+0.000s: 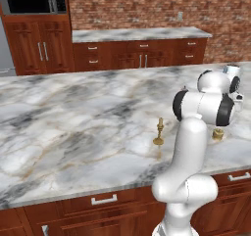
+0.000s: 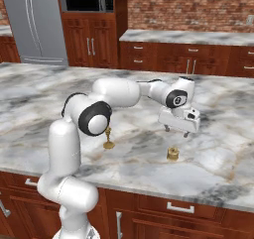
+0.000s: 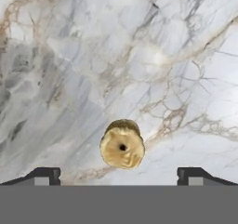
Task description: Pick the candle and candle from the dining table and place them in the open cabinet. Close the cabinet after placing the objects.
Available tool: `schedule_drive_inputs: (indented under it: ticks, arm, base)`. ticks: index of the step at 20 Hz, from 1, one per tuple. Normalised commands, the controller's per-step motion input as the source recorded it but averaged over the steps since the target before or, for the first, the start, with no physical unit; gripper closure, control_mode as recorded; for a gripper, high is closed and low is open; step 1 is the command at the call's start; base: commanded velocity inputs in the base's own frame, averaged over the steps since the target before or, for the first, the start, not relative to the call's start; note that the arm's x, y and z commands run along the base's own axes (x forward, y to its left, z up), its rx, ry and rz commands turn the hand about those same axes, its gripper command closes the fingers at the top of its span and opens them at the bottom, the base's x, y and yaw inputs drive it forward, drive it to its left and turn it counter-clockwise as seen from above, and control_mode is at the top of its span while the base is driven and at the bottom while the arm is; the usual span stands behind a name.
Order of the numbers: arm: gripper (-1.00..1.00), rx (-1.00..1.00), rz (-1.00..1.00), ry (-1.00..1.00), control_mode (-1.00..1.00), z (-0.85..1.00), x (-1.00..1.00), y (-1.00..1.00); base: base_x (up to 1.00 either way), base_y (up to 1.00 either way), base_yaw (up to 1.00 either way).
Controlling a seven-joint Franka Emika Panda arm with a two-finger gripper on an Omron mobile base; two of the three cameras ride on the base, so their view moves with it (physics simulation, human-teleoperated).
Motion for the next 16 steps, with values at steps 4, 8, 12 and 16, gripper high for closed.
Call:
schedule_drive_inputs:
  ticks: [4,8,12,16]
  arm:
    - [-1.0,0.01,0.0,0.08,-1.0,-0.43,-0.01,-0.19]
    - [-1.0,0.08,-0.03,0.06,-1.0,-0.49,-0.05,0.0]
    - [-1.0,0.09,-0.02,0.06,-1.0,-0.49,-0.01,0.0]
    - [-1.0,0.03,-0.02,0.02,-1.0,-0.49,-0.05,0.06]
  base:
    - [0.0,0.0,0.0]
    - [0.0,0.0,0.0]
    - [0.0,0.0,0.0]
    - [0.0,0.0,0.0]
